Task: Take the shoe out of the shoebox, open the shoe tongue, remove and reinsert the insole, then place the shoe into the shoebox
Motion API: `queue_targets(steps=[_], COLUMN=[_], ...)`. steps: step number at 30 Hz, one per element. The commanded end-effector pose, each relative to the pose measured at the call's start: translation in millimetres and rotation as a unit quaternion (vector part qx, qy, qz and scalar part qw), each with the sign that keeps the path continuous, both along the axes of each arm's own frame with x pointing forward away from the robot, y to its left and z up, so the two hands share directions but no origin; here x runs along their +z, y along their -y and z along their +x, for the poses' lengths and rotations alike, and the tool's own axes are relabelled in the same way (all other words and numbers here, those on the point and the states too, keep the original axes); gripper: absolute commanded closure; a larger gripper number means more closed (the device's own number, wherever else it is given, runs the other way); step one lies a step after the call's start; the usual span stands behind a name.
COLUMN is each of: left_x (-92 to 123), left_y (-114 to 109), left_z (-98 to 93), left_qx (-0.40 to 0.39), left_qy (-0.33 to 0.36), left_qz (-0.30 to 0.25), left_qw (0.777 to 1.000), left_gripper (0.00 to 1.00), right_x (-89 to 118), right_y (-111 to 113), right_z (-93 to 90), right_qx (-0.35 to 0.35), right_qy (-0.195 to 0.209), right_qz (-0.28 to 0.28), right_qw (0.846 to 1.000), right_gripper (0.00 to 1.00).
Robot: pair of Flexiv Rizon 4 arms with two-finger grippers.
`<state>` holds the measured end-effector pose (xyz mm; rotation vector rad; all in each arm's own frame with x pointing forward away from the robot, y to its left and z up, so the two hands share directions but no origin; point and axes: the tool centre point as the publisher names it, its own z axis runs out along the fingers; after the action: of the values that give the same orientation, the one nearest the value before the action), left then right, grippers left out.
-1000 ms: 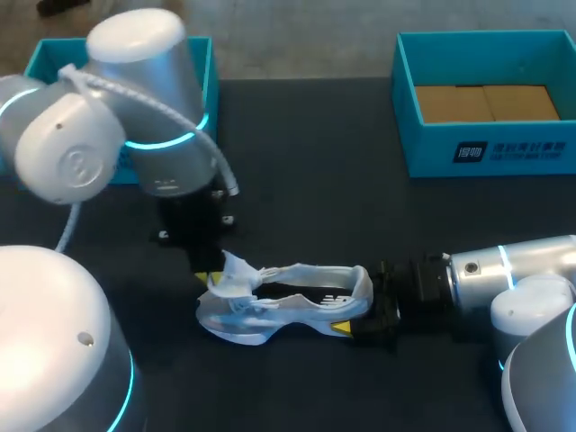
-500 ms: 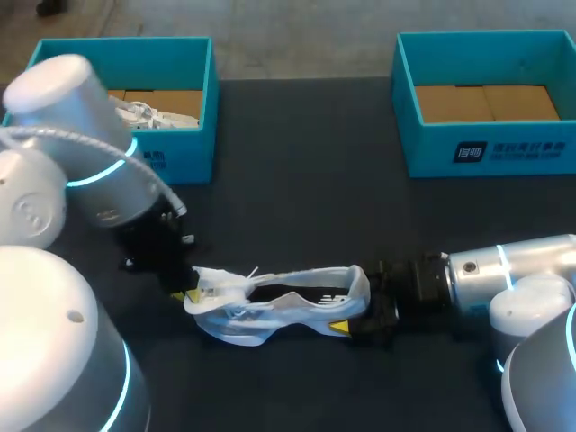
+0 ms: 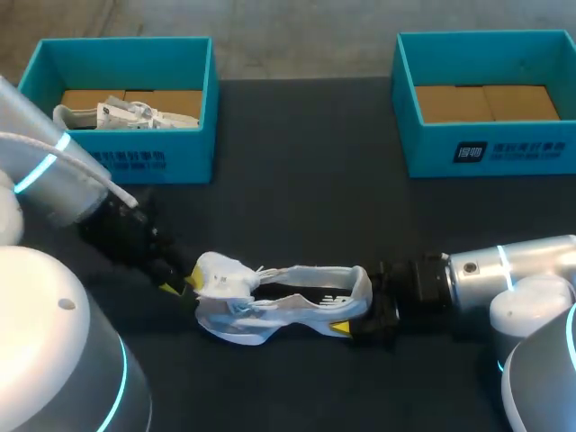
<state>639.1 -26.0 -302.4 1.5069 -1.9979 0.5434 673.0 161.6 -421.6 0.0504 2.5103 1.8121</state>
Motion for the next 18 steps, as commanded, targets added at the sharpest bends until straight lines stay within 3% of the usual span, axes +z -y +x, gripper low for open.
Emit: queue_targets(steps=[1,8,10,11,12,13,14,16,18], left_x=[49,103,112,116,119,122,125,129,132], left_y=[-14,3,8,11,13,15,17,21,25], left_z=[-15.7,-21.7,-25.6,-27.4,-30.1,-32.8,-35.0,-40.0,-44.1], left_qx=[-0.05,-0.171,-0.231,-0.255,-0.287,-0.309,-0.332,-0.378,-0.424], left_qy=[0.061,0.134,0.158,0.176,0.185,0.2,0.205,0.222,0.238], left_qz=[-0.015,-0.008,-0.002,0.007,0.015,0.016,0.019,0.026,0.036], left_qw=[0.997,0.976,0.96,0.951,0.94,0.93,0.921,0.898,0.873], left_gripper=[0.0,0.0,0.0,0.06,0.24,0.49,0.57,0.97,1.0], right_x=[0,0,0,0,0,0,0,0,0], right_y=[0,0,0,0,0,0,0,0,0], right_z=[-0.2,-0.2,-0.2,-0.2,-0.2,-0.2,-0.2,-0.2,-0.2], right_qx=[-0.001,-0.001,-0.001,-0.001,-0.001,-0.001,-0.001,-0.001,-0.001], right_qy=[0.0,0.0,0.0,0.0,0.0,0.0,0.0,0.0,0.0], right_qz=[-0.001,-0.001,-0.001,-0.001,-0.001,-0.001,-0.001,-0.001,-0.001], right_qw=[1.0,1.0,1.0,1.0,1.0,1.0,1.0,1.0,1.0], right_gripper=[1.0,1.0,1.0,1.0,1.0,1.0,1.0,1.0,1.0])
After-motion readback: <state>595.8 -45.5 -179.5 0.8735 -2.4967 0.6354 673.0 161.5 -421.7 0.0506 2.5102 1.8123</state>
